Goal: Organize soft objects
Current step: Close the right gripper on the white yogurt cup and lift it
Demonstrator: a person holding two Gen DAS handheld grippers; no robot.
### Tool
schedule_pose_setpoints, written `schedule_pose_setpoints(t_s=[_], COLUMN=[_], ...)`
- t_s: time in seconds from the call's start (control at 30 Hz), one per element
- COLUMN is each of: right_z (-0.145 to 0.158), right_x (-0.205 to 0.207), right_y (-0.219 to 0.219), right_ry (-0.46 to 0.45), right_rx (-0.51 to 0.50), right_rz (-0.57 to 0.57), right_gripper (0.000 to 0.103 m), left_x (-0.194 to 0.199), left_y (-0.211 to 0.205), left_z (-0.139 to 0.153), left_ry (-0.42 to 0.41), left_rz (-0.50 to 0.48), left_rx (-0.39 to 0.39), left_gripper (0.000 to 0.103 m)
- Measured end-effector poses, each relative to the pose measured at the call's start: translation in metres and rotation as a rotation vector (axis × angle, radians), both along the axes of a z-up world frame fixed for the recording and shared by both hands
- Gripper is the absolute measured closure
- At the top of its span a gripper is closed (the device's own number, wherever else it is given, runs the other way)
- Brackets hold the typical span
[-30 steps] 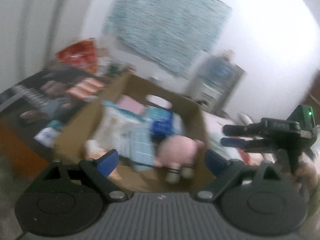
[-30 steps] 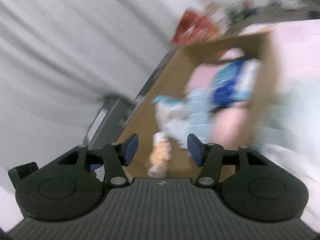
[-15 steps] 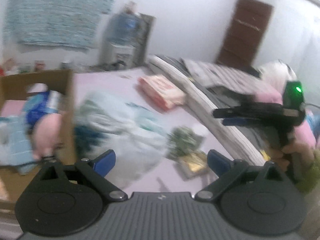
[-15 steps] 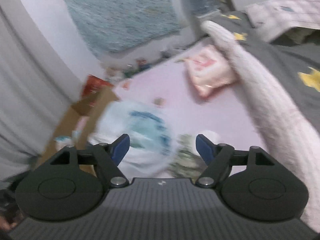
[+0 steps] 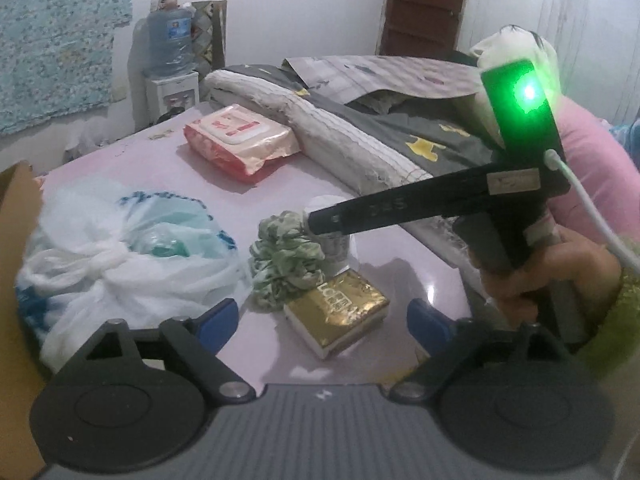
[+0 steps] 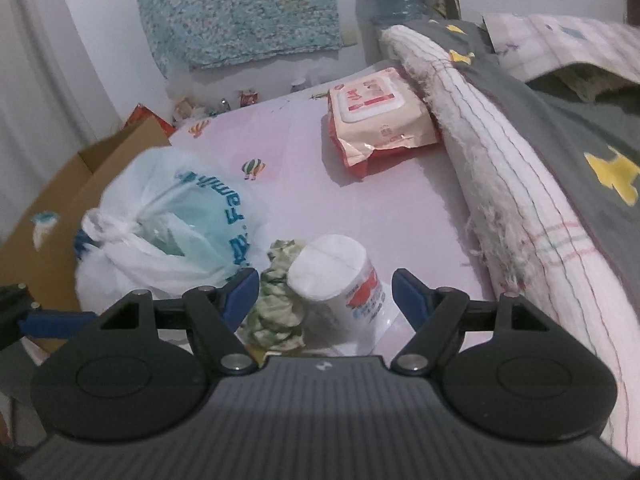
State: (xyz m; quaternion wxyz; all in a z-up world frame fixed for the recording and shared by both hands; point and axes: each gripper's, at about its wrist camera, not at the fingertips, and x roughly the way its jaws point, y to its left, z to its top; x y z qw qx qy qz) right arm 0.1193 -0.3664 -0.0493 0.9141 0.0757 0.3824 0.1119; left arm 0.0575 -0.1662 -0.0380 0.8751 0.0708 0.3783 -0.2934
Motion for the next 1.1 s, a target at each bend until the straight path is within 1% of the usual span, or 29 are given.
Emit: schedule_pose_setpoints(t_s=[0.07, 0.1, 0.17, 0.2, 0.27, 0.33, 0.4, 0.53, 0.6, 0.7, 0.8, 0.9, 0.97, 1.1], right_z=[-0.003, -0.006, -0.013, -0.015, -0.017, -0.017, -0.019, -0.027, -0.032, -0.039, -0.040, -0.030, -0.023, -0.016], right_x=[0.005, 0.008, 0.012, 0.013, 0.013, 0.010, 0.008, 0.006, 0.004, 0.000, -0.008, -0.019, -0.026, -0.039], right_y=[0.002, 0.002, 0.004, 0.003, -0.002, -0.012, -0.028, -0.071, -0.087, -0.104, -0.113, -0.116, -0.117, -0.113], right_ry=[-0.006, 0.001, 0.018, 0.021, 0.011, 0.003, 0.009, 0.039, 0.055, 0.078, 0.080, 0.047, 0.031, 0.035], right_rx=[-0.010, -0.018, -0.031, -0.026, 0.007, 0.057, 0.154, 0.417, 0.521, 0.638, 0.691, 0.642, 0.642, 0.725], right_rz=[0.017, 0.021, 0.036, 0.035, 0.030, 0.002, -0.037, -0.131, -0.167, -0.196, -0.222, -0.241, -0.239, -0.199], right_gripper=[0.032, 0.033, 0.044, 0.046, 0.046, 0.046, 0.047, 0.047, 0.047, 0.048, 0.048, 0.048, 0.048, 0.048], left_x=[0.004, 0.006, 0.011, 0.013, 0.017, 0.020, 0.022, 0.024, 0.025, 0.025, 0.024, 0.022, 0.021, 0.019], left_y=[-0.007, -0.010, -0.014, -0.016, -0.017, -0.017, -0.017, -0.016, -0.017, -0.018, -0.019, -0.020, -0.020, -0.019], left_z=[-0.008, -0.011, -0.019, -0.023, -0.028, -0.033, -0.037, -0.039, -0.039, -0.038, -0.035, -0.031, -0.029, -0.022], left_ry=[0.017, 0.027, 0.044, 0.052, 0.071, 0.087, 0.099, 0.104, 0.104, 0.099, 0.084, 0.070, 0.064, 0.066], left_rz=[-0.003, -0.006, -0.010, -0.009, -0.007, -0.003, -0.006, -0.014, -0.013, -0.017, -0.025, -0.030, -0.033, -0.041], left_rx=[0.003, 0.002, 0.000, 0.000, -0.002, -0.005, -0.009, -0.004, -0.004, -0.010, -0.026, -0.033, -0.044, -0.100], left_gripper=[0.021, 0.022, 0.030, 0.032, 0.038, 0.040, 0.040, 0.040, 0.038, 0.035, 0.033, 0.032, 0.032, 0.032])
